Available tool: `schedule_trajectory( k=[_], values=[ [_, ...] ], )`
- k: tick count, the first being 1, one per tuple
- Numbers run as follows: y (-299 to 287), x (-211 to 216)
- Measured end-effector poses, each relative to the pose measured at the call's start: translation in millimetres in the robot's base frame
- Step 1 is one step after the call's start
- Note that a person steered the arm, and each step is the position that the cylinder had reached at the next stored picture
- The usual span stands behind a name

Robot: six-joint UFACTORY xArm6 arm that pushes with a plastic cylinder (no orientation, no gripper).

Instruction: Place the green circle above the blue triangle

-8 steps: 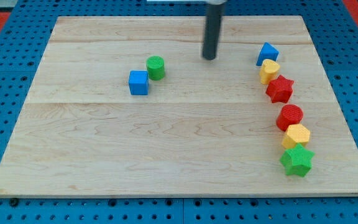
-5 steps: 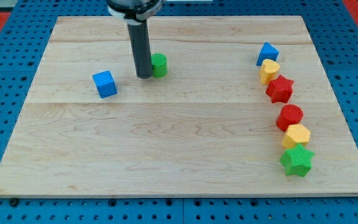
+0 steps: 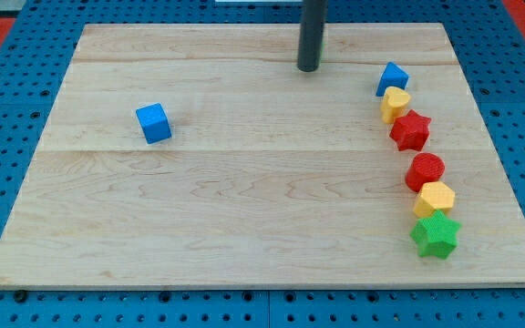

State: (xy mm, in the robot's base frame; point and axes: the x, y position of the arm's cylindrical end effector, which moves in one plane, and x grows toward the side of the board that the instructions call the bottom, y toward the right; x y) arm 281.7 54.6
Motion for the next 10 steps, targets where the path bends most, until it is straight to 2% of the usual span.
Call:
schedule_trajectory(
  k=[1, 2, 3, 4, 7, 8, 9, 10],
  values=[
    [-31, -5],
    [-42, -34],
    [-10, -36],
    [21, -15],
    [13, -86],
    [41, -83],
    [57, -48],
    [82, -36]
  ],
)
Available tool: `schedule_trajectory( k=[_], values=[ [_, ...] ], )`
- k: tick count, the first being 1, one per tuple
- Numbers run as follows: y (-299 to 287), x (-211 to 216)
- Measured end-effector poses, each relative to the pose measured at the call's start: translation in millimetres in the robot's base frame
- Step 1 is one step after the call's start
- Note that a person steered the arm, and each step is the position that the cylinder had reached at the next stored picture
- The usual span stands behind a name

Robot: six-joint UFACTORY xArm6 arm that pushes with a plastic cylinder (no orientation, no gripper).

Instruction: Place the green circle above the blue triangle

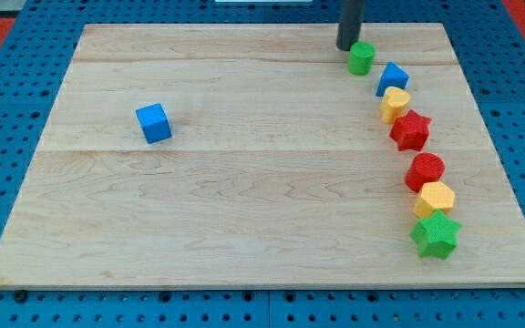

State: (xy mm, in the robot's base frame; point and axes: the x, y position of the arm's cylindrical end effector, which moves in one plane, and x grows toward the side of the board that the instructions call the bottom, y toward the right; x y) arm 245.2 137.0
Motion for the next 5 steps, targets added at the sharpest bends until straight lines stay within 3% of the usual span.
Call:
schedule_trajectory(
  k=[2, 3, 5],
  values=[
    [-38, 8],
    [-11, 8],
    [-30, 19]
  ],
)
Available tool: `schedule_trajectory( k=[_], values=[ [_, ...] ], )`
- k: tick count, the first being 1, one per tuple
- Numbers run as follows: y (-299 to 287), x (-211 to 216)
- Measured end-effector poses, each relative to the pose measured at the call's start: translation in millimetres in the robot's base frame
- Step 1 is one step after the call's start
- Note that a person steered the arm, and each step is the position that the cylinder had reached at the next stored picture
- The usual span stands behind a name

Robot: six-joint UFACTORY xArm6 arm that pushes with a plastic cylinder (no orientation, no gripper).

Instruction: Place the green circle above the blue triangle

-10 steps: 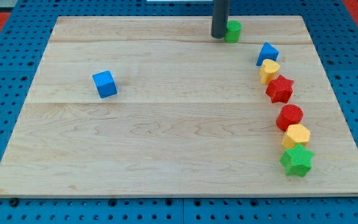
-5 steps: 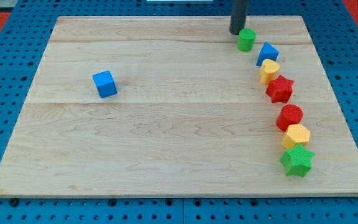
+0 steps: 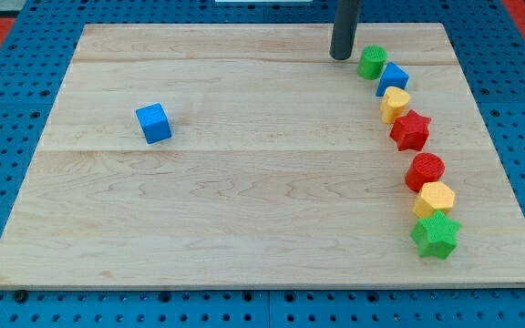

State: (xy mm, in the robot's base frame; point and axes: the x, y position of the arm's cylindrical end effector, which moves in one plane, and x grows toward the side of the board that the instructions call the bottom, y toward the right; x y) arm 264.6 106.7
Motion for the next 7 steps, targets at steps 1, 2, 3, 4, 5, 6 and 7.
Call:
schedule_trajectory(
  k=[1, 2, 3, 4, 5, 6, 7],
  values=[
    [0, 26],
    [29, 28],
    [55, 20],
    [11, 15],
    [-47, 40],
    [-56, 145],
    [-121, 195]
  ],
)
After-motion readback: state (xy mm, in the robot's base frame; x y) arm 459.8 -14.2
